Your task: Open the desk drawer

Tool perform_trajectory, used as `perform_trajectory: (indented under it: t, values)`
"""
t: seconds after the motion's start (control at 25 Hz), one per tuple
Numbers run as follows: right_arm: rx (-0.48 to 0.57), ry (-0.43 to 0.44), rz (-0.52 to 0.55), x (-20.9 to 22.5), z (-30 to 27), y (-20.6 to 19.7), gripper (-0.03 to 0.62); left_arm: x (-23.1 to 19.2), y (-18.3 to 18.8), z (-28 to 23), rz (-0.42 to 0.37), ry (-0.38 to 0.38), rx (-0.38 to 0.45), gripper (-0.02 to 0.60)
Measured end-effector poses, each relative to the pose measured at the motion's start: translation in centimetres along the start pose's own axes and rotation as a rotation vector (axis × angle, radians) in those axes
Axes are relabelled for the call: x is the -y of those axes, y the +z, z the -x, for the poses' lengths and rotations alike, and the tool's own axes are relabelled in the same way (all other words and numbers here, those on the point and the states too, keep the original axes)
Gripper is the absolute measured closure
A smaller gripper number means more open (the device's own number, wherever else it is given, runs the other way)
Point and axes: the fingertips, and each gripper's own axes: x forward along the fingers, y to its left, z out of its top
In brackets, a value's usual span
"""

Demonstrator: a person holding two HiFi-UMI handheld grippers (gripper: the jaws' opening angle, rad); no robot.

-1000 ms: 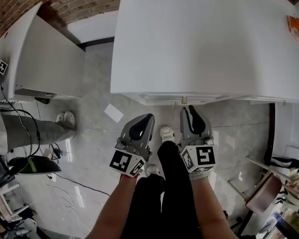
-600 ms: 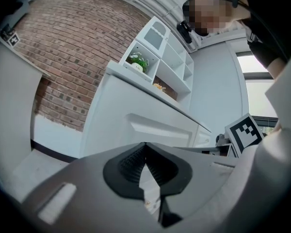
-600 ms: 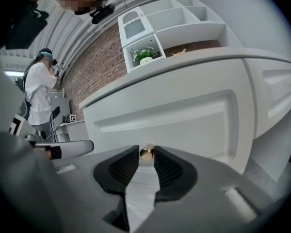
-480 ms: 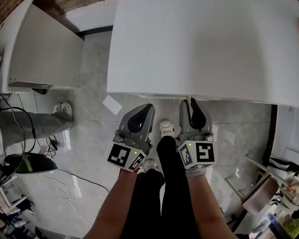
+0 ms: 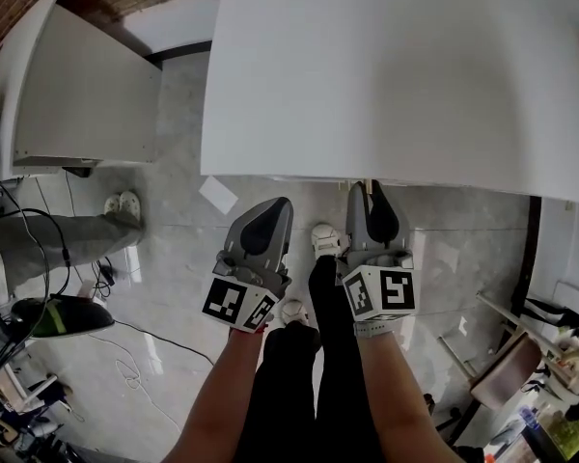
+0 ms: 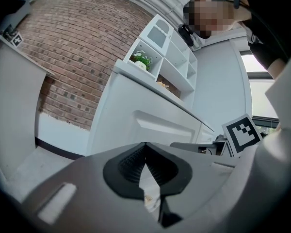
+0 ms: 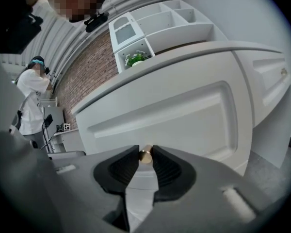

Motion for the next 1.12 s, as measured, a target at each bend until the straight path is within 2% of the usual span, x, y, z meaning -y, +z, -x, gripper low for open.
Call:
perform_trajectory:
  t: [0.56,1.12]
  values:
    - [0.009,-0.017,-0.056,0.2,0.6,-0.2,0.522,-0.4,-0.4,2.0,0.007,0.019,0.006,0.578]
    - [-0.001,-0.004,-0.009,-0.3,1.8,-0.6,0.523,-0.9,-0.4,3.9,0.002,0.029,0.006,0.578]
